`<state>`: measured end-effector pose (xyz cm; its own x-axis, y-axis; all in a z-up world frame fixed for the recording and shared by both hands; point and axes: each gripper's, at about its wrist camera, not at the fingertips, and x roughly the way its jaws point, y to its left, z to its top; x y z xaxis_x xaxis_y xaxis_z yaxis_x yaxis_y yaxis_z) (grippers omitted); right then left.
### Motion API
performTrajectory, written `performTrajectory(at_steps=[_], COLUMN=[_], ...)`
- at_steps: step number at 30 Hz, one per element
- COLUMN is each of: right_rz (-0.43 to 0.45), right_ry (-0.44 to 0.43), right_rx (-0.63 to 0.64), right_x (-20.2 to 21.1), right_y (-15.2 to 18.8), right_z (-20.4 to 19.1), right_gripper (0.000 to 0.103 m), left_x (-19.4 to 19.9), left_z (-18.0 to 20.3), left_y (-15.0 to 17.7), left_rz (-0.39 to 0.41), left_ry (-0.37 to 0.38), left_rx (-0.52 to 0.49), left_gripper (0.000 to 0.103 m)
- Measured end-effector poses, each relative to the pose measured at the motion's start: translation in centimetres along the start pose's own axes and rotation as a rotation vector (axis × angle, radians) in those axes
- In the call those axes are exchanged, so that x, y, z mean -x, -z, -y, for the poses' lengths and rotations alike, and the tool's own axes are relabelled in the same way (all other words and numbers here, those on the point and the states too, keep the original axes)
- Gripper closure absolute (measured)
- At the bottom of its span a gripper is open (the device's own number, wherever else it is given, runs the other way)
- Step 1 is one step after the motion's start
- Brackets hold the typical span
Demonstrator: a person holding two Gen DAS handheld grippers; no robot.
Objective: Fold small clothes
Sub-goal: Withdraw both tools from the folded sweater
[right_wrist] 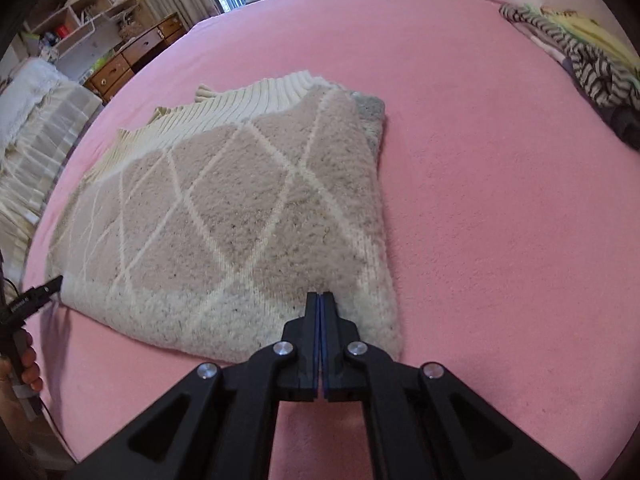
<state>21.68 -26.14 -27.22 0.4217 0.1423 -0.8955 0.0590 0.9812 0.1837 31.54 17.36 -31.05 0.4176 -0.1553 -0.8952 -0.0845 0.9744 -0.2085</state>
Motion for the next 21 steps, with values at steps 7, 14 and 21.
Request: performTrajectory(at_steps=[7, 14, 21], right_rz=[0.030, 0.084, 0.105], right_ry=[0.029, 0.024, -0.007], right_rx=[-0.008, 0.035, 0.121], right_x=[3.2, 8.1, 11.1], right_y=[0.2, 2.1, 4.0], right_z=[-0.2, -1.3, -5.4], right_gripper=[0.103, 0.100, 0.074], left_x=[2.1, 6.1, 9.3], left_z=[-0.4, -0.9, -2.7], left_y=[-0.1, 2.2, 2.9], left_rz=[-0.025, -0.051, -0.019], left_ry=[-0.023, -0.056, -0.004], left_rx=[0.007, -0.052, -0.015], left_gripper=[0.035, 0.030, 0.021])
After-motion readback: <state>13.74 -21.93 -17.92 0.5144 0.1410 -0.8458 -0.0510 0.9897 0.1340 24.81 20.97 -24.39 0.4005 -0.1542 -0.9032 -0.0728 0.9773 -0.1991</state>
